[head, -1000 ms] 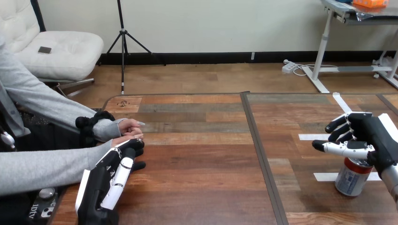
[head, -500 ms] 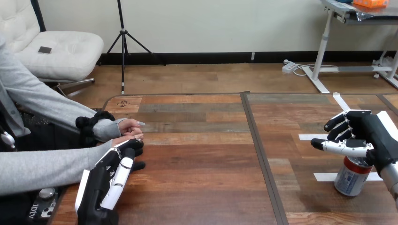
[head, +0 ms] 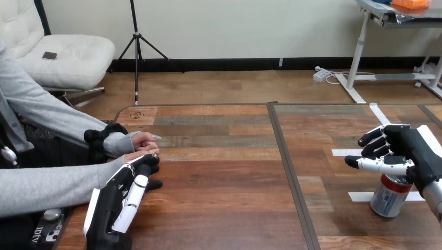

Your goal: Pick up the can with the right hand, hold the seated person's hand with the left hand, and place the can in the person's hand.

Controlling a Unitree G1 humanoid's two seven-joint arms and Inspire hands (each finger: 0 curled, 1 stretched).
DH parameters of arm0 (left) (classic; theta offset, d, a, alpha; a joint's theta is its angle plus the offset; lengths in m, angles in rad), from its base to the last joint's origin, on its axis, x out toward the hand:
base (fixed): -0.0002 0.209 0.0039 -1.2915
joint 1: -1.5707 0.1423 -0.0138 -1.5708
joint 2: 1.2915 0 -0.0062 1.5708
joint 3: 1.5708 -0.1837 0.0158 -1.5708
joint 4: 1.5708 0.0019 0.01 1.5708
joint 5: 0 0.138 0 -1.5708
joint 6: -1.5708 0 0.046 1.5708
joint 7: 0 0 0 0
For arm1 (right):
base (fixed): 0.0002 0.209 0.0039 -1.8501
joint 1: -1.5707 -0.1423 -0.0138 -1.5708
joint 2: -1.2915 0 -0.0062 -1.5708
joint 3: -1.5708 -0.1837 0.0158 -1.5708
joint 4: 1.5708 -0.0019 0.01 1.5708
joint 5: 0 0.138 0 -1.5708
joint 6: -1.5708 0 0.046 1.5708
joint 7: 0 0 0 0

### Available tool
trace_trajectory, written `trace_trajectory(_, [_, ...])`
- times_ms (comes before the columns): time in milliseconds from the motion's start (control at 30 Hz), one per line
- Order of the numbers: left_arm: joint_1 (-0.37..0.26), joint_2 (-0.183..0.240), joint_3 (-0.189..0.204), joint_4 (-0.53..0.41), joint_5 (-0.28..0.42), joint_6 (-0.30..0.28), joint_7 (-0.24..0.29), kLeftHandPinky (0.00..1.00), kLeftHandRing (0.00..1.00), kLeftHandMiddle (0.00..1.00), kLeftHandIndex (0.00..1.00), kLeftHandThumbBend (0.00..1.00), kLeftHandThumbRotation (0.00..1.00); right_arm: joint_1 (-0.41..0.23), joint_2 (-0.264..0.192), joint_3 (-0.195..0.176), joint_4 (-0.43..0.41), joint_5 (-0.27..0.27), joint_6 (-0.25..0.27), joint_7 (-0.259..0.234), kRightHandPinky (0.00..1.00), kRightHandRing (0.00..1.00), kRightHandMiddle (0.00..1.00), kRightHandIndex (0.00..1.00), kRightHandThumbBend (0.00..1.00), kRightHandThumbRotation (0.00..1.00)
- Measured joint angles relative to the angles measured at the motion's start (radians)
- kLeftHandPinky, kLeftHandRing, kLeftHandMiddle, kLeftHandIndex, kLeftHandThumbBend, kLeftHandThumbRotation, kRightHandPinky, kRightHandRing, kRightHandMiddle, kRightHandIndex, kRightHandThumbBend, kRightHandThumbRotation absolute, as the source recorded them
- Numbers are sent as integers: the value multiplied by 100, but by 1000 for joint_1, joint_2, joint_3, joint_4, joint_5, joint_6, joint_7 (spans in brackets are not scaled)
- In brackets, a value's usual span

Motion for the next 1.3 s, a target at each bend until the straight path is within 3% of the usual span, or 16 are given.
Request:
trace_trajectory(233, [0, 0, 0, -1, -1, 5, -1, 69, 81, 79, 69, 41, 62, 0, 0, -2, -19, 30, 35, 57, 58, 64, 65, 66, 100, 1])
trace_trajectory(600, [0, 0, 0, -1, -1, 10, -12, 70, 81, 79, 69, 40, 62, 0, -6, -3, -36, 49, 59, 145, 72, 76, 75, 75, 100, 10])
trace_trajectory(900, [0, 0, 0, -1, -1, 10, -14, 70, 81, 78, 68, 40, 62, 0, -20, -2, -37, 50, 63, 180, 79, 81, 79, 78, 100, 16])
trace_trajectory(1300, [0, 0, 1, -1, -1, 10, -14, 69, 81, 78, 67, 40, 62, 0, -52, 3, -38, 39, 75, 191, 82, 83, 81, 80, 100, 20])
